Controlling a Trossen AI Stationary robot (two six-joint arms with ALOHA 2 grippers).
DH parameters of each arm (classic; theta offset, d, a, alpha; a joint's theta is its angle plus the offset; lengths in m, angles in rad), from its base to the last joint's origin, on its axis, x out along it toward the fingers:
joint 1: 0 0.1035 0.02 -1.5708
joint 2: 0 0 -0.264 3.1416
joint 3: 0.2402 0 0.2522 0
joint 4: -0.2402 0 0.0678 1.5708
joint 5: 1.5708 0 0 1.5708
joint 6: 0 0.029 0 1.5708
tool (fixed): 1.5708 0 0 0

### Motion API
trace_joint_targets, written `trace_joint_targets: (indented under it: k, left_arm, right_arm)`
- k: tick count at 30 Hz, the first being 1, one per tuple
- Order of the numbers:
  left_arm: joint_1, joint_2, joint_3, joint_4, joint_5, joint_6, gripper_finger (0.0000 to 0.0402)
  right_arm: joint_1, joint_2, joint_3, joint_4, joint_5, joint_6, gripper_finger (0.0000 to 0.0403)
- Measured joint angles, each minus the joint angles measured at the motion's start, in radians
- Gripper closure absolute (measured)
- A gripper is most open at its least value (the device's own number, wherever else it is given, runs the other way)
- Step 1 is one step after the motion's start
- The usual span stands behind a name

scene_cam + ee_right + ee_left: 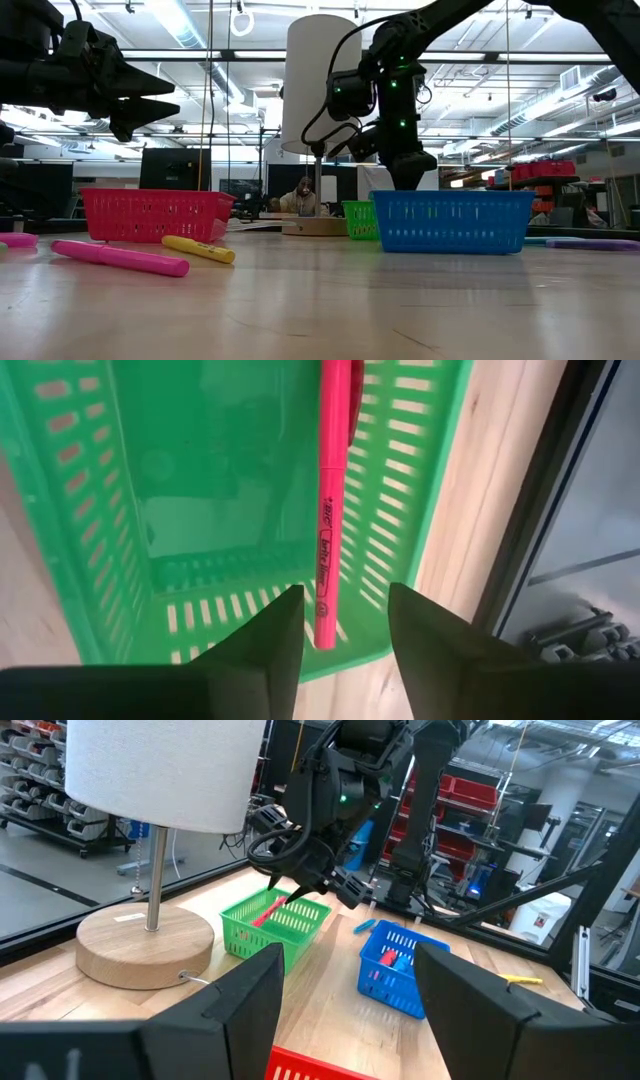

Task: Pick & Place Markers
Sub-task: Put the bottom large yellow pen into the green bin

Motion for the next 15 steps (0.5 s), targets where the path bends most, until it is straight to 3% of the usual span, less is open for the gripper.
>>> trace_joint_targets:
  k: [7, 15]
  left_arm:
    - [0.0, 0.0, 0.0, 0.0, 0.0, 0.0, 0.017]
    - [0.0, 0.0, 0.0, 0.0, 0.0, 0.0, 0.017]
  right_arm:
    - [0.0, -0.052, -0.001, -0.023, -0.014, 0.18, 0.0254]
    - [0.0, -0.102, 0.0, -0.044, -0.147, 0.43, 0.0254]
